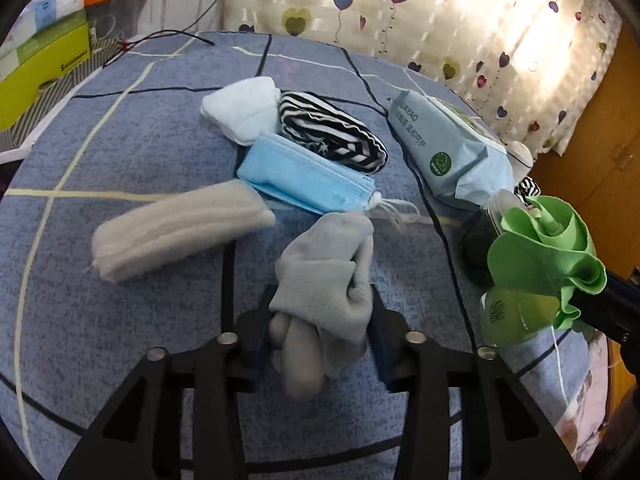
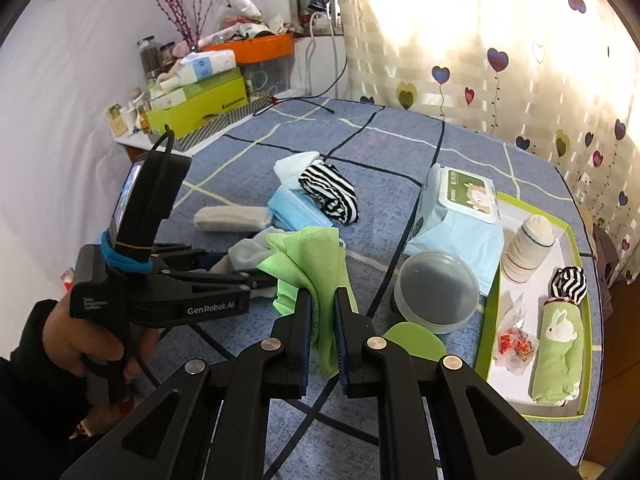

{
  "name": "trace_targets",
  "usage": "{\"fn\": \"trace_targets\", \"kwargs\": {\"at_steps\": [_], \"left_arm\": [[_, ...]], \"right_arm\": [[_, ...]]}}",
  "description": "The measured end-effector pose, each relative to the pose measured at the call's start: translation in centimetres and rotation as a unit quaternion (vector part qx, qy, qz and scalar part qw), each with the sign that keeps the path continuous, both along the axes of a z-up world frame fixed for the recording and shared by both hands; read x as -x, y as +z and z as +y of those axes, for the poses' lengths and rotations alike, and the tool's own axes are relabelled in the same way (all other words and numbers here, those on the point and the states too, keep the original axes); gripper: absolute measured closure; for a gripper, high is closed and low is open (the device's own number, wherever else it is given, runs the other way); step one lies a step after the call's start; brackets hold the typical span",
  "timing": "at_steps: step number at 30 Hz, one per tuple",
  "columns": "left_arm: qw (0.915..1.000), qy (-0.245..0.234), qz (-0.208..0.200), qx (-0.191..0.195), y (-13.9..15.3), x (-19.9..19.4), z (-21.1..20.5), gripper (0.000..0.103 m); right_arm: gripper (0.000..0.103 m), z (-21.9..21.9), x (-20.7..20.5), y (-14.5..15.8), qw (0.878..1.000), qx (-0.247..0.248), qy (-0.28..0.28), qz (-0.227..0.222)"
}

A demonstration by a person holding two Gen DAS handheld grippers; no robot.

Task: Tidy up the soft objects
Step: 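Grasp the grey sock with the left gripper, then carry the green cloth and grey sock over the white box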

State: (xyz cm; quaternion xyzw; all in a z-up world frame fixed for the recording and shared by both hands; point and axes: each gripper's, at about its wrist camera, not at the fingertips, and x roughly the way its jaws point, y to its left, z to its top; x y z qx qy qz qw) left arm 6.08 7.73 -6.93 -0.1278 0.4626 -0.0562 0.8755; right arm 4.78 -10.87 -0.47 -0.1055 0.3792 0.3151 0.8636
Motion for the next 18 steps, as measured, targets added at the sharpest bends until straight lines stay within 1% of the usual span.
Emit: {"fn": "trace_targets", "kwargs": {"at_steps": [2,4,10,18], "left_arm": [[1.0,0.003,-0.007,0.003,0.4,0.4,0.0,0.069],[0.9998,0.006,-0.018,0.004,1.2,0.9,0.0,0.069],[0.9989,0.004,-0.047,0.005,3.7,2.1,-0.7,0.069],[0.9964,-0.014,-0.083,-0.001,6.9,3.0,-2.7,0.069]], "right_arm": [[0.093,-0.3,0.1,0.2,1.0,-0.004,-0.002,-0.002],[0.093,-0.6,0.2,0.4,1.0,-0.007,-0.003,-0.004],[0.093,-2.0,0.7,1.2,1.0,-0.021,-0.012,-0.015],[0.093,-4.3,1.2,2.6,0.998,-0.039,-0.031,-0.032]]}}
